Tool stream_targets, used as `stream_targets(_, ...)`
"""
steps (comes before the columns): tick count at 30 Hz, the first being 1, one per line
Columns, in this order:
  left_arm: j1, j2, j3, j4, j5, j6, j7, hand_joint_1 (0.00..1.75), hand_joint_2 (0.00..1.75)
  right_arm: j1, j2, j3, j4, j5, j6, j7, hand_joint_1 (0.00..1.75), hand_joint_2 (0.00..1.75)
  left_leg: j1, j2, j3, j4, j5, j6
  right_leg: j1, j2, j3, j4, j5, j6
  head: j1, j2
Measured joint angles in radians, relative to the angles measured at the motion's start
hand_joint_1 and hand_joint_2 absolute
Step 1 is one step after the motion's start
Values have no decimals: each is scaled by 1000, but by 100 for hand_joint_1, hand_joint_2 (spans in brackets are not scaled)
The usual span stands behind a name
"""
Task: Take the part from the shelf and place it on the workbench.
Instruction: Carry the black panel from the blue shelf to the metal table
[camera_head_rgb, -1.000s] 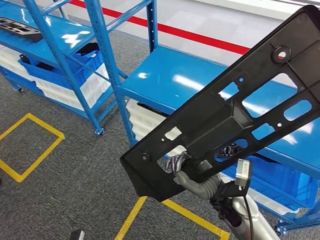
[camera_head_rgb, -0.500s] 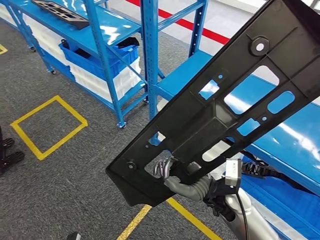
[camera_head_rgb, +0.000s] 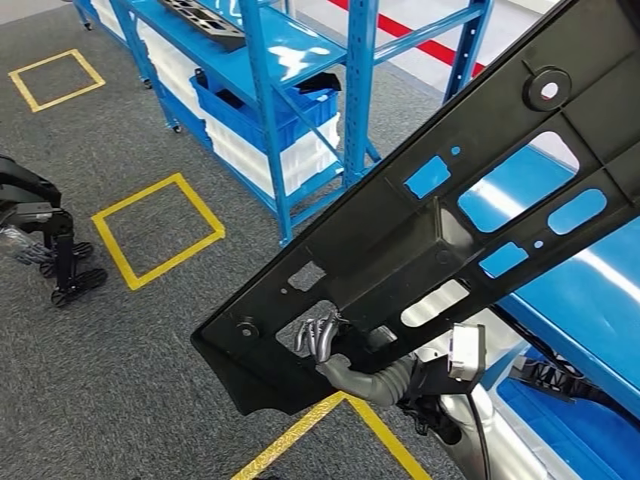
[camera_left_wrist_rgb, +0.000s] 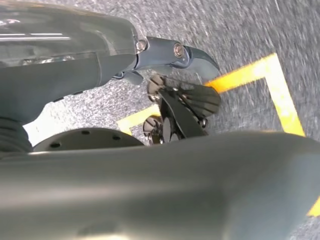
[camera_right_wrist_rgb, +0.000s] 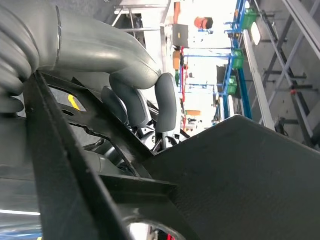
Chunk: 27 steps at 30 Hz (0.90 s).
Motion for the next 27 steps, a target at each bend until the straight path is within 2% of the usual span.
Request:
stream_targets(2,1,9,4,0,3,1,1,0,175,4,0,0,-10,5,-6,-3,175,175,-8,38,69,-136,60,11,2,-21,10,0,-9,5,0,0)
stream_targets(3,0,13,5,0,2,3,3,0,175,6,0,0,-16,8,-10,-8,175,175,-15,57,90,-180,72,18,5,-30,13,0,-12,9,0,0)
stream_targets(4,-1,17,5,0,-1,7,6,0,175,9,0,0,-21,13,-14,-13,175,175,-20,70,99,-199,72,24,7,-39,15,-1,-15,13,0,0)
stream_targets(5,-1,22,5,0,-6,13,12,0,175,15,0,1,-28,20,-18,-20,175,175,-25,70,98,-202,69,28,9,-50,17,-4,-16,17,0,0)
stream_targets(6,1,26,5,0,-14,21,19,0,175,21,0,2,-35,26,-22,-27,175,175,-25,60,99,-206,69,31,9,-61,21,-7,-18,21,0,0)
stream_targets(7,4,30,5,0,-22,30,28,0,175,27,0,3,-44,30,-27,-32,175,175,-23,50,101,-211,70,35,8,-59,25,-6,-24,25,1,0)
stream_targets(8,6,34,4,0,-27,39,37,0,175,33,-1,3,-52,34,-31,-37,175,175,-20,40,105,-217,72,38,7,-42,23,8,-38,28,1,0)
stream_targets(9,7,38,4,0,-31,46,44,0,175,37,-1,4,-58,36,-34,-42,175,175,-16,30,109,-222,73,42,6,-15,10,43,-62,29,2,0)
stream_targets(11,5,48,4,0,-33,56,55,0,175,48,-2,4,-63,41,-39,-49,175,175,-12,8,111,-224,74,47,6,42,-50,170,-124,29,4,0)
stream_targets(12,3,53,4,0,-35,60,61,0,175,53,-3,5,-64,43,-40,-51,175,175,-13,-5,112,-224,73,48,6,52,-85,234,-145,29,4,0)
stream_targets(13,3,58,4,0,-37,62,67,0,175,57,-3,6,-64,46,-42,-52,175,175,-13,-18,113,-224,73,48,6,56,-109,270,-147,30,4,0)
stream_targets(14,2,64,4,0,-40,65,74,0,175,59,-2,7,-63,48,-44,-52,175,175,-13,-32,114,-223,73,47,6,58,-117,270,-128,29,4,0)
stream_targets(15,3,69,4,0,-42,68,82,0,175,59,-1,8,-63,50,-46,-53,175,175,-12,-45,116,-222,72,46,5,62,-104,227,-89,29,4,0)
stream_targets(16,3,74,4,0,-44,72,89,0,175,59,1,9,-63,52,-48,-53,175,175,-11,-59,117,-220,70,43,4,75,-80,158,-44,29,4,0)
stream_targets(17,2,79,4,0,-46,75,96,0,175,59,3,10,-63,54,-50,-53,175,175,-11,-72,116,-215,67,39,2,97,-56,93,-10,28,4,0)
stream_targets(18,1,85,4,0,-47,79,103,0,175,60,6,11,-62,55,-53,-54,175,175,-11,-85,112,-211,66,35,0,117,-38,44,12,27,4,0)
stream_targets(19,1,90,4,0,-47,82,108,0,175,62,7,12,-61,57,-57,-56,175,175,-10,-96,108,-207,65,31,-1,132,-30,20,17,26,4,0)
stream_targets(20,2,96,4,0,-48,85,114,0,175,64,9,12,-60,59,-60,-61,175,175,-8,-107,104,-205,66,27,0,136,-28,17,13,24,4,0)
stream_targets(21,5,101,4,0,-48,88,119,0,175,66,10,13,-60,62,-63,-65,175,175,-5,-117,101,-206,68,24,1,127,-26,14,13,19,4,0)
stream_targets(22,9,104,4,0,-49,90,123,0,175,68,12,13,-60,66,-66,-69,175,175,-5,-114,100,-204,66,20,1,115,-24,13,14,14,4,0)
stream_targets(24,11,110,4,0,-53,92,128,0,175,71,15,13,-60,71,-68,-76,175,175,-6,-75,82,-165,41,11,0,90,-18,9,14,3,2,0)
stream_targets(25,8,112,4,0,-57,92,129,0,175,74,16,13,-60,73,-68,-80,175,175,-6,-46,60,-118,15,6,1,76,-16,8,12,-2,2,0)
stream_targets(26,5,113,3,0,-61,93,129,0,175,77,17,13,-59,74,-68,-84,175,175,-4,-27,29,-54,-15,1,3,61,-15,9,10,-5,2,0)
stream_targets(27,3,113,2,0,-64,92,129,0,175,80,16,14,-58,76,-66,-87,175,175,-2,-17,-5,12,-40,-3,4,46,-13,9,8,-7,2,0)
